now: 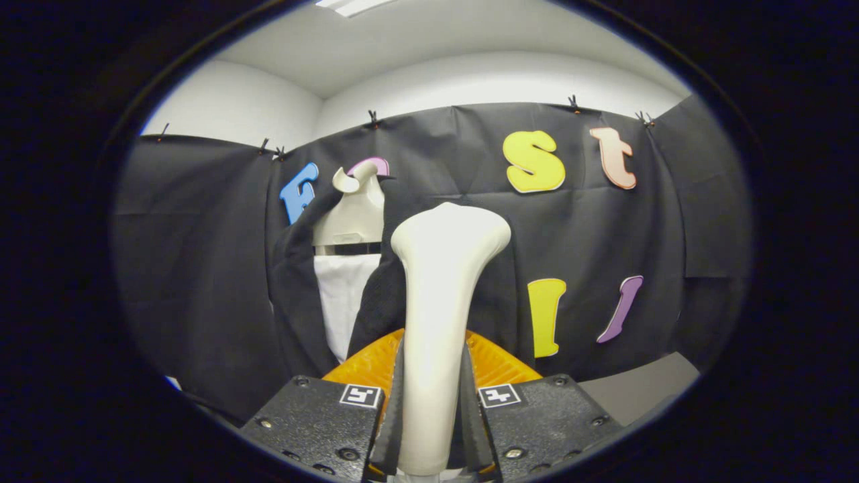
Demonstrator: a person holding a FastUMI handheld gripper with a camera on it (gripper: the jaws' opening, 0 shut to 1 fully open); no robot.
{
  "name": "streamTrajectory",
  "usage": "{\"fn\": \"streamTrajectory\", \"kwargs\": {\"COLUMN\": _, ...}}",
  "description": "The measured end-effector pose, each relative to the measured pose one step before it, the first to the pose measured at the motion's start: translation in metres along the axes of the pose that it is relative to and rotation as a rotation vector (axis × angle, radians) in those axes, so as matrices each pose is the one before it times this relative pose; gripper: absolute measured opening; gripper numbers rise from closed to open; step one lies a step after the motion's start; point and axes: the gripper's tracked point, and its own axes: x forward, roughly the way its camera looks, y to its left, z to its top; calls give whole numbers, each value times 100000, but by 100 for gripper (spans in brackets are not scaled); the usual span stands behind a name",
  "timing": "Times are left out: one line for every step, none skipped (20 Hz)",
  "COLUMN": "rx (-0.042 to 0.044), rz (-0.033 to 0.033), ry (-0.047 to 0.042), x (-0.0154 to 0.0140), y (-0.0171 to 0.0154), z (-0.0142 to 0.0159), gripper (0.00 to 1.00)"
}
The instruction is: Iron the clothes twice with a garment steamer, once on the left side and once on the right side.
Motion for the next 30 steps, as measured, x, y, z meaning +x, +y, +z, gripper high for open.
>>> {"fn": "streamTrajectory", "kwargs": {"rx": -30, "rz": -63, "ry": 999, "x": -96, "y": -108, "z": -623, "gripper": 40}}
{"fn": "streamTrajectory", "kwargs": {"rx": 150, "rz": -110, "ry": 1164, "x": -66, "y": -135, "z": -507, "gripper": 40}}
{"fn": "streamTrajectory", "kwargs": {"rx": 522, "rz": 25, "ry": 1270, "x": -71, "y": -163, "z": -701, "gripper": 39}}
{"fn": "streamTrajectory", "kwargs": {"rx": 762, "rz": 75, "ry": 1148, "x": -103, "y": -167, "z": -475, "gripper": 40}}
{"fn": "streamTrajectory", "kwargs": {"rx": 575, "rz": -201, "ry": 769, "x": -138, "y": -154, "z": -477, "gripper": 40}}
{"fn": "streamTrajectory", "kwargs": {"rx": -121, "rz": -243, "ry": 843, "x": -103, "y": -227, "z": -482, "gripper": 39}}
{"fn": "streamTrajectory", "kwargs": {"rx": -94, "rz": 59, "ry": 787, "x": -78, "y": -126, "z": -476, "gripper": 40}}
{"fn": "streamTrajectory", "kwargs": {"rx": -28, "rz": -58, "ry": 1033, "x": -130, "y": -163, "z": -676, "gripper": 40}}
{"fn": "streamTrajectory", "kwargs": {"rx": -39, "rz": -187, "ry": 989, "x": -93, "y": -183, "z": -624, "gripper": 40}}
{"fn": "streamTrajectory", "kwargs": {"rx": 39, "rz": -358, "ry": 1066, "x": -175, "y": -178, "z": -689, "gripper": 40}}
{"fn": "streamTrajectory", "kwargs": {"rx": -93, "rz": -268, "ry": 1151, "x": -48, "y": -164, "z": -625, "gripper": 40}}
{"fn": "streamTrajectory", "kwargs": {"rx": 10, "rz": -152, "ry": 1255, "x": 26, "y": -142, "z": -848, "gripper": 40}}
{"fn": "streamTrajectory", "kwargs": {"rx": 133, "rz": -155, "ry": 1247, "x": 45, "y": -124, "z": -733, "gripper": 40}}
{"fn": "streamTrajectory", "kwargs": {"rx": 203, "rz": -163, "ry": 1137, "x": -29, "y": -89, "z": -772, "gripper": 40}}
{"fn": "streamTrajectory", "kwargs": {"rx": 22, "rz": -260, "ry": 1322, "x": 52, "y": -41, "z": -765, "gripper": 39}}
{"fn": "streamTrajectory", "kwargs": {"rx": -33, "rz": -199, "ry": 1228, "x": 56, "y": -11, "z": -852, "gripper": 39}}
{"fn": "streamTrajectory", "kwargs": {"rx": -130, "rz": -287, "ry": 1248, "x": 96, "y": -24, "z": -740, "gripper": 39}}
{"fn": "streamTrajectory", "kwargs": {"rx": -97, "rz": -306, "ry": 1091, "x": 120, "y": -28, "z": -761, "gripper": 39}}
{"fn": "streamTrajectory", "kwargs": {"rx": -290, "rz": -172, "ry": 1032, "x": 161, "y": 37, "z": -827, "gripper": 39}}
{"fn": "streamTrajectory", "kwargs": {"rx": 399, "rz": -148, "ry": 644, "x": 82, "y": 10, "z": -607, "gripper": 39}}
{"fn": "streamTrajectory", "kwargs": {"rx": 350, "rz": -333, "ry": 756, "x": -42, "y": 101, "z": -604, "gripper": 39}}
{"fn": "streamTrajectory", "kwargs": {"rx": 12, "rz": -167, "ry": 636, "x": 110, "y": 195, "z": -530, "gripper": 39}}
{"fn": "streamTrajectory", "kwargs": {"rx": -291, "rz": -193, "ry": 813, "x": 54, "y": 190, "z": -554, "gripper": 39}}
{"fn": "streamTrajectory", "kwargs": {"rx": -705, "rz": -66, "ry": 903, "x": 122, "y": 91, "z": -631, "gripper": 39}}
{"fn": "streamTrajectory", "kwargs": {"rx": -437, "rz": 37, "ry": 763, "x": 58, "y": 217, "z": -579, "gripper": 39}}
{"fn": "streamTrajectory", "kwargs": {"rx": -476, "rz": -46, "ry": 973, "x": 72, "y": 111, "z": -560, "gripper": 40}}
{"fn": "streamTrajectory", "kwargs": {"rx": -407, "rz": 13, "ry": 832, "x": 12, "y": 180, "z": -586, "gripper": 40}}
{"fn": "streamTrajectory", "kwargs": {"rx": -563, "rz": -11, "ry": 916, "x": 175, "y": 49, "z": -563, "gripper": 40}}
{"fn": "streamTrajectory", "kwargs": {"rx": -338, "rz": -106, "ry": 1055, "x": 99, "y": 70, "z": -660, "gripper": 40}}
{"fn": "streamTrajectory", "kwargs": {"rx": -137, "rz": 29, "ry": 979, "x": 148, "y": -8, "z": -502, "gripper": 40}}
